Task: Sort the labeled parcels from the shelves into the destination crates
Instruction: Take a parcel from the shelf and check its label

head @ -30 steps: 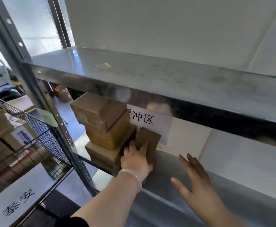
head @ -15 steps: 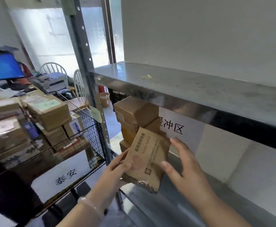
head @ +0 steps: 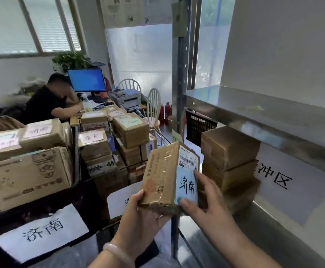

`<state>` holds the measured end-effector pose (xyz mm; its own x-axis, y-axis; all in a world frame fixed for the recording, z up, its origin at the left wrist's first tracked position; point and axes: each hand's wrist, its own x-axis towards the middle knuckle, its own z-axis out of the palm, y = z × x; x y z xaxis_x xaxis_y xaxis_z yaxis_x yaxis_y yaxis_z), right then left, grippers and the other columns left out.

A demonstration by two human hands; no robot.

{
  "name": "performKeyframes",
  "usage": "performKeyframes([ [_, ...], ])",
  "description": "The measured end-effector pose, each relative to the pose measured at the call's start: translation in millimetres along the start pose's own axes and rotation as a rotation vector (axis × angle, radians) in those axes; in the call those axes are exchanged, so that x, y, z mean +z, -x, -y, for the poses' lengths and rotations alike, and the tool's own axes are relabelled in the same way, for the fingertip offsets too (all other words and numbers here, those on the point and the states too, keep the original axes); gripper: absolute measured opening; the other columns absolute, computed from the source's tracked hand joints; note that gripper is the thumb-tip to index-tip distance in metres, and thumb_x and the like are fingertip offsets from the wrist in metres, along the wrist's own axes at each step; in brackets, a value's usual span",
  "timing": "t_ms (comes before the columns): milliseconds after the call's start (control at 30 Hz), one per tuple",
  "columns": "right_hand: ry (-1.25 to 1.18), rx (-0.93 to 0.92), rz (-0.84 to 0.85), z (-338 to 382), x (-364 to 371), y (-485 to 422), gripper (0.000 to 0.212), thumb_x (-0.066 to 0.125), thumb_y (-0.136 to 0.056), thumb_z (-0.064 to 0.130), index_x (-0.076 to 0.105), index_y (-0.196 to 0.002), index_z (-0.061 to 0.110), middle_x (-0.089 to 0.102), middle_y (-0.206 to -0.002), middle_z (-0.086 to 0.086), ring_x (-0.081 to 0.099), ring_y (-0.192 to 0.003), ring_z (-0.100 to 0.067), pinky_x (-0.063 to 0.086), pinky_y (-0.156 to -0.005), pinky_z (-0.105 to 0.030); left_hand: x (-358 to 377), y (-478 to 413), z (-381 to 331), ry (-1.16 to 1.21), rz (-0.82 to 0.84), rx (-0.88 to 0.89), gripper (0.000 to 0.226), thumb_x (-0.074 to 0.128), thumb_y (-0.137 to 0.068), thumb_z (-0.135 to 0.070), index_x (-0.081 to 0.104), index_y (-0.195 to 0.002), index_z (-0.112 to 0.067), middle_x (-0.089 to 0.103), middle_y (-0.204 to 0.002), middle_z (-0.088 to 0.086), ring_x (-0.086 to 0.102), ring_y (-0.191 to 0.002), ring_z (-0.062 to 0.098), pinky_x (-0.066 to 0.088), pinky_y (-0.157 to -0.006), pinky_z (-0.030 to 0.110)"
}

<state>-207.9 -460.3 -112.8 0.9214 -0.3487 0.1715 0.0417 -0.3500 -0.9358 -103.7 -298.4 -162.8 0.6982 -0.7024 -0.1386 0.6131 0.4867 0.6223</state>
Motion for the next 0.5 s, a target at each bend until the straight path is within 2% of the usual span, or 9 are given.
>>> performKeyframes([
  [33,-0.001,-0.006,0.024,1,8,-3,0.08,0.066,-0.051,0.085,0.025,-0.118,0.078,0.024,-0.126,0.047,0.033,-0.119,0.021,0.047,-0.084,-0.009,-3,0,-4,-0.001,-0.021,0.02,0.058,0.043,-0.096,-0.043,0.053,-0.14,-0.007,0.052,-0.142,0.027,0.05,-0.131,0.042,0.047,-0.103,0.053],
  [100,-0.018,0.003,0.048,3,25,-10,0.1,0.071,-0.044,0.084,0.023,-0.13,0.069,0.025,-0.137,0.032,0.035,-0.127,0.005,0.047,-0.1,-0.029,-9,0,-15,-0.023,-0.063,0.053,0.06,0.043,-0.094,-0.044,0.052,-0.14,-0.006,0.055,-0.138,0.026,0.054,-0.128,0.041,0.051,-0.099,0.051],
  [167,-0.022,0.009,0.049,8,40,-18,0.107,0.078,-0.046,0.075,0.022,-0.136,0.062,0.026,-0.138,0.027,0.033,-0.13,0.0,0.045,-0.105,-0.037,-14,2,-29,-0.057,-0.093,0.075,0.06,0.046,-0.091,-0.043,0.055,-0.137,-0.006,0.059,-0.135,0.024,0.058,-0.125,0.038,0.055,-0.092,0.047],
  [267,0.023,-0.021,0.034,17,59,-34,0.098,0.08,-0.055,0.063,0.024,-0.135,0.062,0.028,-0.136,0.026,0.033,-0.128,-0.001,0.044,-0.104,-0.033,-23,7,-53,-0.196,-0.162,0.126,0.052,0.053,-0.088,-0.039,0.061,-0.133,-0.012,0.066,-0.129,0.017,0.064,-0.119,0.031,0.055,-0.09,0.046],
  [367,0.071,-0.111,0.021,30,78,-54,0.08,0.08,-0.067,0.052,0.028,-0.126,0.068,0.027,-0.133,0.029,0.032,-0.125,0.005,0.037,-0.095,-0.012,-34,14,-82,-0.453,-0.288,0.234,0.038,0.055,-0.096,-0.024,0.057,-0.134,-0.028,0.073,-0.116,0.003,0.07,-0.107,0.021,0.056,-0.084,0.04],
  [400,0.097,-0.154,0.02,35,86,-60,0.077,0.08,-0.069,0.049,0.03,-0.124,0.069,0.027,-0.135,0.029,0.03,-0.126,0.007,0.035,-0.095,-0.011,-38,17,-92,-0.517,-0.325,0.278,0.039,0.056,-0.098,-0.018,0.055,-0.135,-0.031,0.075,-0.111,0.0,0.072,-0.102,0.019,0.057,-0.079,0.035],
  [500,0.155,-0.286,0.031,52,112,-74,0.076,0.08,-0.068,0.047,0.034,-0.127,0.066,0.022,-0.144,0.026,0.022,-0.124,0.022,0.035,-0.104,-0.021,-38,33,-129,-0.599,-0.397,0.405,0.06,0.068,-0.092,-0.013,0.045,-0.145,-0.029,0.074,-0.108,-0.004,0.073,-0.098,0.017,0.058,-0.074,0.026],
])
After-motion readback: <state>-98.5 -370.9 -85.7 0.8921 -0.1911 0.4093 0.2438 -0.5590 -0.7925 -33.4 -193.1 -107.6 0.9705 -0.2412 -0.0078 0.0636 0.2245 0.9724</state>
